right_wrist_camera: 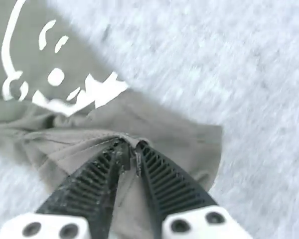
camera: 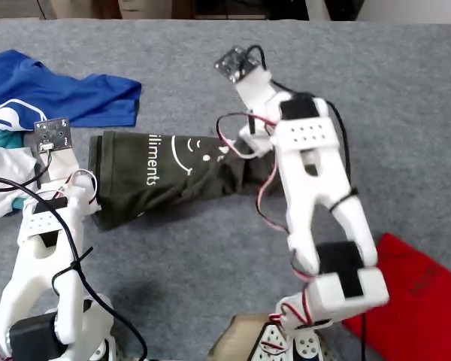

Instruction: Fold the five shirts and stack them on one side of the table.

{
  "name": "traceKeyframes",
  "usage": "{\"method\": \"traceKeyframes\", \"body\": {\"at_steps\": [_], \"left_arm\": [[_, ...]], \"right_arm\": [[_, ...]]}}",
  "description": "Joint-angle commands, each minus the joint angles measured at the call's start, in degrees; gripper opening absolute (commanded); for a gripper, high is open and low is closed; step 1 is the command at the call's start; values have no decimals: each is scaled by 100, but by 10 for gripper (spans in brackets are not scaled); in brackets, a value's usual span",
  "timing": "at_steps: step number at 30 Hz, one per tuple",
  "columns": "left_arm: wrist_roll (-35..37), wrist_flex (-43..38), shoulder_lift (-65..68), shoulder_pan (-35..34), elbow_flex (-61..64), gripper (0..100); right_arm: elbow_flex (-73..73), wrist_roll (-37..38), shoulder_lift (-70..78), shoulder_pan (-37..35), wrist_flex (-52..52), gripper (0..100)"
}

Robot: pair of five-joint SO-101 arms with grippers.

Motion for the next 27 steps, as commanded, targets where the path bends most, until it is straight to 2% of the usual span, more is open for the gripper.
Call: {"method": "traceKeyframes", "body": {"at_steps": [1,6,11,13,19,21,24,27], "left_arm": [[-9,-97,4,62,-79,19],[-9,-97,4,62,-79,19],[-9,-97,4,53,-79,19],[-9,-97,4,53,-79,19],[-9,-97,4,62,-79,19],[-9,-97,4,62,-79,19],[-9,-97,4,62,-79,19],[-9,-97,4,62,-79,19]], "right_arm": [[-1059,352,769,75,-185,5],[-1921,1204,1912,75,123,20],[-2738,1336,2211,268,1081,216],[-3152,1336,2211,409,1512,248],[-4690,1345,2202,664,3376,38],[-5024,1468,2211,655,4062,10],[-4549,1327,1991,699,4044,6],[-3169,1354,1473,532,4044,6]]}}
